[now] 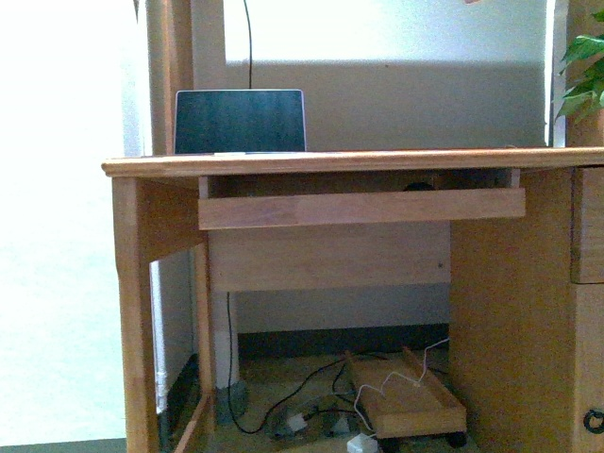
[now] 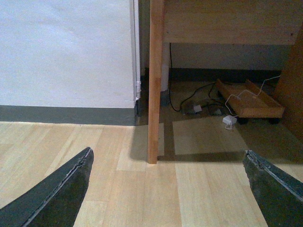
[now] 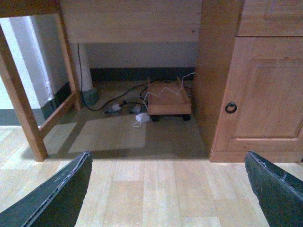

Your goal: Place mouse

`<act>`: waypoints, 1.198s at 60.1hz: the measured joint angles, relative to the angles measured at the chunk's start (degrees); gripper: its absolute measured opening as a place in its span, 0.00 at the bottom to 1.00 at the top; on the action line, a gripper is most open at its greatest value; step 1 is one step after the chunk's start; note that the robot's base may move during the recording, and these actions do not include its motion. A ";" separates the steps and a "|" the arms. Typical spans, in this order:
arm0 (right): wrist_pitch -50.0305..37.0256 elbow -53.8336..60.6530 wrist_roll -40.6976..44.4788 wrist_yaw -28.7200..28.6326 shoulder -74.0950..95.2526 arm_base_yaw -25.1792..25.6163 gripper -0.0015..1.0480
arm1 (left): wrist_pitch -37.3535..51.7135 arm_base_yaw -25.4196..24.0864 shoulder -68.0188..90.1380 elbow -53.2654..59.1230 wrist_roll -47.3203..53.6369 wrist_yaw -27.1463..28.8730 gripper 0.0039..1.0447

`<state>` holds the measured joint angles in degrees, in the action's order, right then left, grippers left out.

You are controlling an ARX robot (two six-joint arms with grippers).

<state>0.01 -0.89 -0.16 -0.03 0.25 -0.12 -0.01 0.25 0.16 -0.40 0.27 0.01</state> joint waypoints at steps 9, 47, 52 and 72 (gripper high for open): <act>0.00 0.00 0.00 0.00 -0.02 0.00 0.93 | 0.00 0.00 0.00 0.00 0.00 -0.02 0.93; 0.00 0.00 0.00 -0.02 0.00 0.00 0.93 | 0.00 0.00 0.00 0.00 0.00 0.00 0.93; 0.02 0.00 0.00 0.00 0.00 0.00 0.93 | -0.02 0.00 0.04 0.00 0.00 -0.07 0.93; 0.09 0.00 0.00 0.02 -0.02 0.00 0.93 | -0.02 0.00 -0.02 0.00 0.00 0.00 0.93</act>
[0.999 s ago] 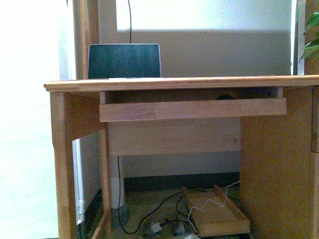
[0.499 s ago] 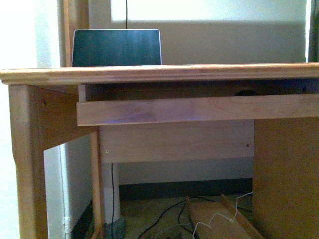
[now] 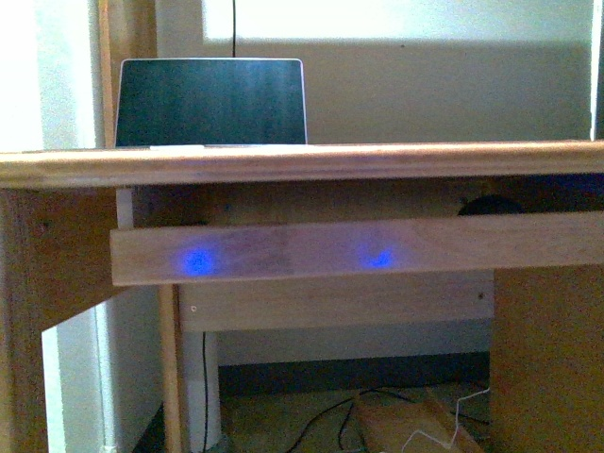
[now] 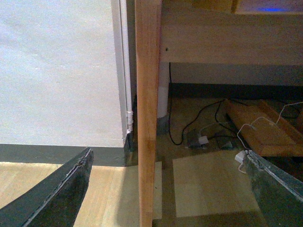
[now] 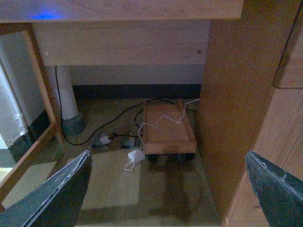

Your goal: Place mouse

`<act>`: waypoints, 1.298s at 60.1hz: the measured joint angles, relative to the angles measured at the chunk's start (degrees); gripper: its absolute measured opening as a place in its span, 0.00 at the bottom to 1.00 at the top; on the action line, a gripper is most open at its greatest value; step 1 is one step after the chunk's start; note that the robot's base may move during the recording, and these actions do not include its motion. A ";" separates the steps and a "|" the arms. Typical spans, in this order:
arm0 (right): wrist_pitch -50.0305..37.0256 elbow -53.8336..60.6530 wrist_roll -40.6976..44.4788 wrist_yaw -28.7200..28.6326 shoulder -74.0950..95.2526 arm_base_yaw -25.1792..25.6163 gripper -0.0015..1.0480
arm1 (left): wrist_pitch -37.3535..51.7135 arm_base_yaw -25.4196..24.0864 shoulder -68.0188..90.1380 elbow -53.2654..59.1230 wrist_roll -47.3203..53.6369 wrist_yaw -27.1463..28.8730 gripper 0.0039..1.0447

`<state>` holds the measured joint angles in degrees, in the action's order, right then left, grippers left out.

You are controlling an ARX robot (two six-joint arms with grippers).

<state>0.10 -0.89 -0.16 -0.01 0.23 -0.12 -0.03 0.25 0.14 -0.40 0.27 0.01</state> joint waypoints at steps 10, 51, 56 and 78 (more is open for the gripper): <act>-0.02 0.00 0.02 -0.02 0.00 0.00 0.93 | 0.00 0.00 0.00 0.00 0.00 0.02 0.93; -0.02 0.00 0.02 -0.02 0.00 0.02 0.93 | 35.69 -5.35 56.41 -8.81 23.61 -16.66 0.93; -0.02 0.00 0.00 -0.02 0.00 0.02 0.93 | 49.62 -5.09 73.50 -13.84 36.83 -15.89 0.93; -0.02 0.00 0.00 -0.02 0.00 0.02 0.93 | 67.36 5.46 106.64 -31.61 71.60 -22.01 0.93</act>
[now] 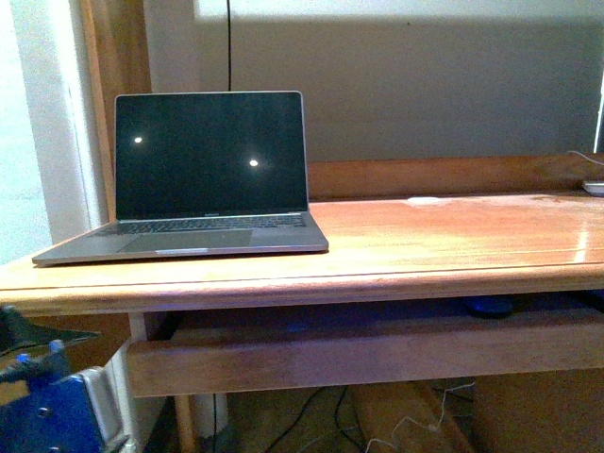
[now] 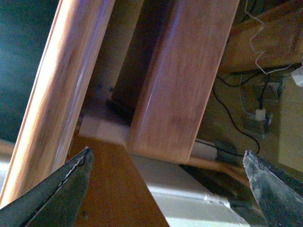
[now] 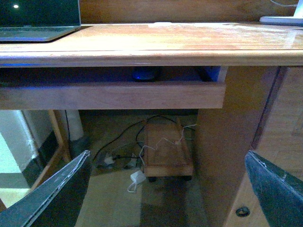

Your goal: Place mouse

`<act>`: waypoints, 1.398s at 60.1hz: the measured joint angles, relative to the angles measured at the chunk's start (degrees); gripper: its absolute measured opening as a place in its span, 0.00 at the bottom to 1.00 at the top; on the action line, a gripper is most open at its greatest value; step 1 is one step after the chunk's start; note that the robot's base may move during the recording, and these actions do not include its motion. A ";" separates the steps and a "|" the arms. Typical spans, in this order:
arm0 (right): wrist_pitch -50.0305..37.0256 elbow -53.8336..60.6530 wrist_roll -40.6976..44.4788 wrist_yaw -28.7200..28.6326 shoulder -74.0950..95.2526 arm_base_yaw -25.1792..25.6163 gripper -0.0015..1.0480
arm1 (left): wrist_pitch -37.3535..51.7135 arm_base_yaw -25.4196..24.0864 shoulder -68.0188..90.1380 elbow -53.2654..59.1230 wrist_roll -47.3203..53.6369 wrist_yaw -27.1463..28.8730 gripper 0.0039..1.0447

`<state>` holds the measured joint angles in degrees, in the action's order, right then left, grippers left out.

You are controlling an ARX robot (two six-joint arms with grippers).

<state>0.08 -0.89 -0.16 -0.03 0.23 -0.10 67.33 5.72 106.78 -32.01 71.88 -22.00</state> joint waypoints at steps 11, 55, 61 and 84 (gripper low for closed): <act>0.00 0.00 0.00 0.00 0.00 0.00 0.93 | 0.94 3.10 5.53 -6.05 3.23 -1.05 0.93; 0.00 0.00 0.00 0.00 0.00 0.00 0.93 | -51.93 8.81 -20.31 0.24 -24.76 -13.66 0.93; 0.00 0.00 0.00 0.02 0.00 0.00 0.93 | -52.63 11.85 -27.91 3.87 -40.74 -14.49 0.93; 8.35 -4.81 -5.03 25.46 7.98 -4.96 0.93 | -20.92 17.42 -45.48 20.52 -70.51 35.91 0.64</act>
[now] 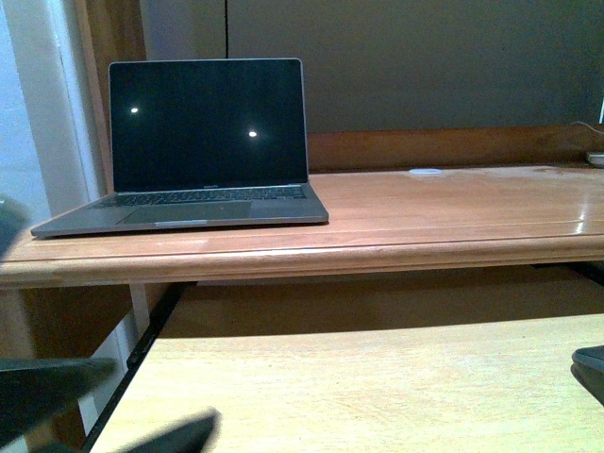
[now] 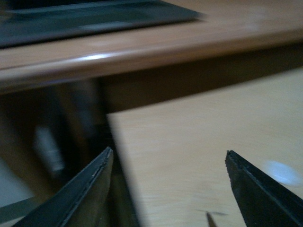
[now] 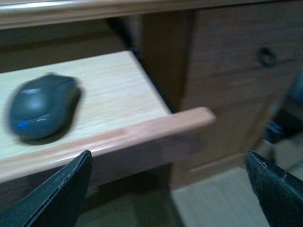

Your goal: Place mouse

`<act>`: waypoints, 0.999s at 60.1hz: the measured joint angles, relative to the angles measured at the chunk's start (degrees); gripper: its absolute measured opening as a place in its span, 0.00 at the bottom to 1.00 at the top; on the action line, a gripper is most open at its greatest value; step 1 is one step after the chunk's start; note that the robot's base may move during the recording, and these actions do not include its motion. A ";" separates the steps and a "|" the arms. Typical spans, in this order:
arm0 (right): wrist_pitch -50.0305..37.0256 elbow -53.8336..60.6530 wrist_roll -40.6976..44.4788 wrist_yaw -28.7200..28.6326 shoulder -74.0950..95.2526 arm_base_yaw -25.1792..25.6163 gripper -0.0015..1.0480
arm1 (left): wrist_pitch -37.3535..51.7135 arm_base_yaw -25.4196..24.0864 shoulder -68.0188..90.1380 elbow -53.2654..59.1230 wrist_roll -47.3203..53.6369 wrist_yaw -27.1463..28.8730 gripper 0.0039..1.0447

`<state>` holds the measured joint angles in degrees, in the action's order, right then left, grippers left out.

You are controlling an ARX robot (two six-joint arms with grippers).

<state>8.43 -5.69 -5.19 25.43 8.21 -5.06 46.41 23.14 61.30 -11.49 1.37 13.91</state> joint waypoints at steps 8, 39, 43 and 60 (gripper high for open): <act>-7.58 -5.46 0.59 -3.37 8.57 3.48 0.93 | -0.68 -4.39 -7.17 3.41 -0.76 4.17 0.42; -14.78 -25.31 13.73 -12.55 51.56 -3.10 0.93 | -10.43 -15.02 -23.91 11.10 -1.03 -6.40 0.02; -13.51 -26.36 14.38 -12.24 53.11 -3.10 0.93 | -12.17 -15.74 -26.08 11.10 -1.03 -6.95 0.02; -10.01 -31.43 15.56 -10.99 61.09 -4.24 0.93 | -22.01 -22.77 -36.70 11.13 -1.05 -13.79 0.02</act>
<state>-1.58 -37.12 10.37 14.44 69.30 -9.30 24.40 0.36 24.60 -0.36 0.32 0.12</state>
